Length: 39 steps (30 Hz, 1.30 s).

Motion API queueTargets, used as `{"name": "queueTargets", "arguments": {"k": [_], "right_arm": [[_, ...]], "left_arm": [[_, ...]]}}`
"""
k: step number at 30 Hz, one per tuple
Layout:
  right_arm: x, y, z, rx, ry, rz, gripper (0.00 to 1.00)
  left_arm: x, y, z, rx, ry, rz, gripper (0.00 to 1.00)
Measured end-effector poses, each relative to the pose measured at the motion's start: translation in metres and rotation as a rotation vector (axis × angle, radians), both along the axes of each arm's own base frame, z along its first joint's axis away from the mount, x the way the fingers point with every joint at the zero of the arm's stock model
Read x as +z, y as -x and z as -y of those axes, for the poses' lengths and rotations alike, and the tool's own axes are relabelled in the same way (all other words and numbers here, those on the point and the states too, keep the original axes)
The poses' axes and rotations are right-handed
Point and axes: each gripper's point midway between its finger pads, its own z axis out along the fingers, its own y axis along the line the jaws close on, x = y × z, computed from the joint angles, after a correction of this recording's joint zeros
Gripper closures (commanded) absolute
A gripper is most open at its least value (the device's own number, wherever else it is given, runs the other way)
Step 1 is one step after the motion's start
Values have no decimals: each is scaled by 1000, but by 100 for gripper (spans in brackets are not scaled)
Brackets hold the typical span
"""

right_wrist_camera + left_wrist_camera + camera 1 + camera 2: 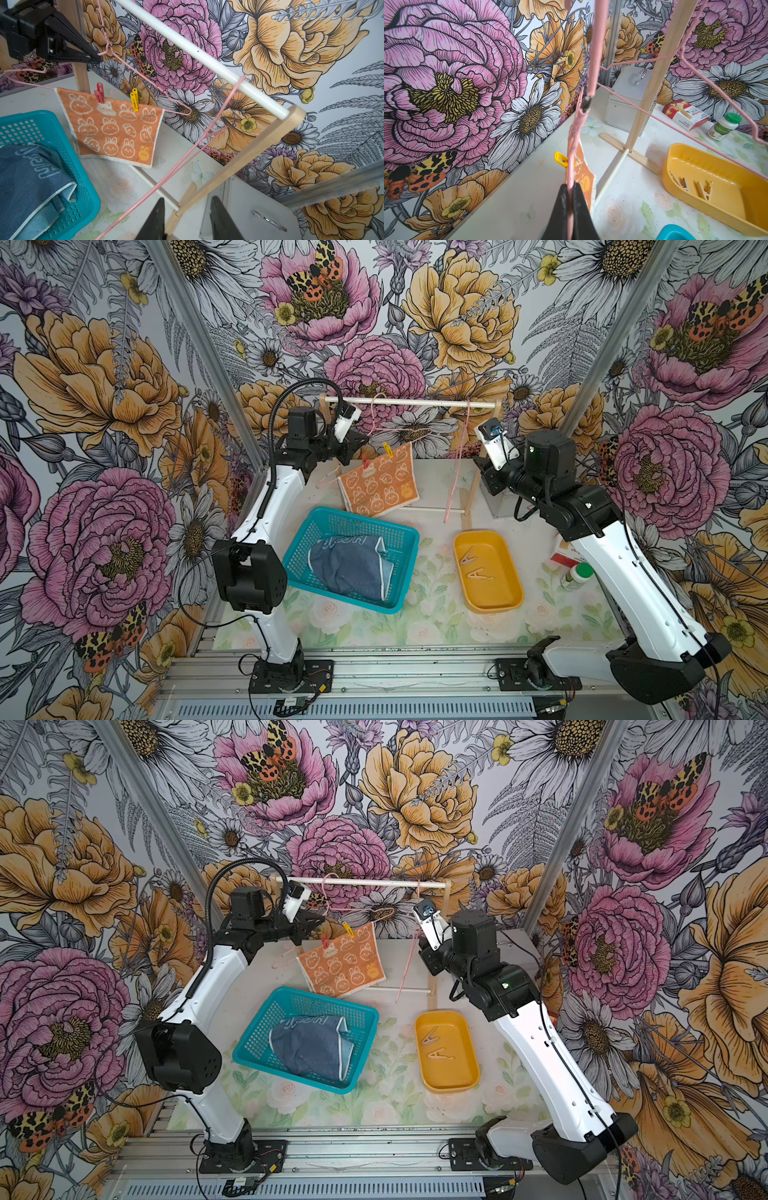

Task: Remove the clothespins securing towels to the hanger
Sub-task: Pick up the hanger from the clothesline.

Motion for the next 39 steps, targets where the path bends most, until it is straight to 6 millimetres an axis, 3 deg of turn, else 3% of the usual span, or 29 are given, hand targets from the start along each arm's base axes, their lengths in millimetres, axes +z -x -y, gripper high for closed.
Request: {"name": "queueTargets", "arguments": {"k": [5, 12, 17, 20, 24, 34, 39], "right_arm": [[0, 2, -3, 19, -6, -2, 63], [4, 11, -14, 97, -22, 2, 63], [9, 36, -54, 282, -21, 7, 63], [17, 53, -84, 420, -27, 14, 63], [16, 62, -108, 540, -41, -1, 63], [-18, 63, -169, 746, -29, -102, 64], [-17, 62, -193, 822, -37, -104, 63]], "left_arm": [[34, 10, -1, -1, 23, 14, 100], [87, 51, -13, -31, 86, 50, 100], [113, 75, -19, -60, 115, 53, 100], [117, 88, -17, -89, 139, 21, 100], [119, 104, -13, -133, 167, -16, 100], [126, 152, 3, -212, 178, -18, 100], [118, 160, 4, -221, 180, -38, 100]]}}
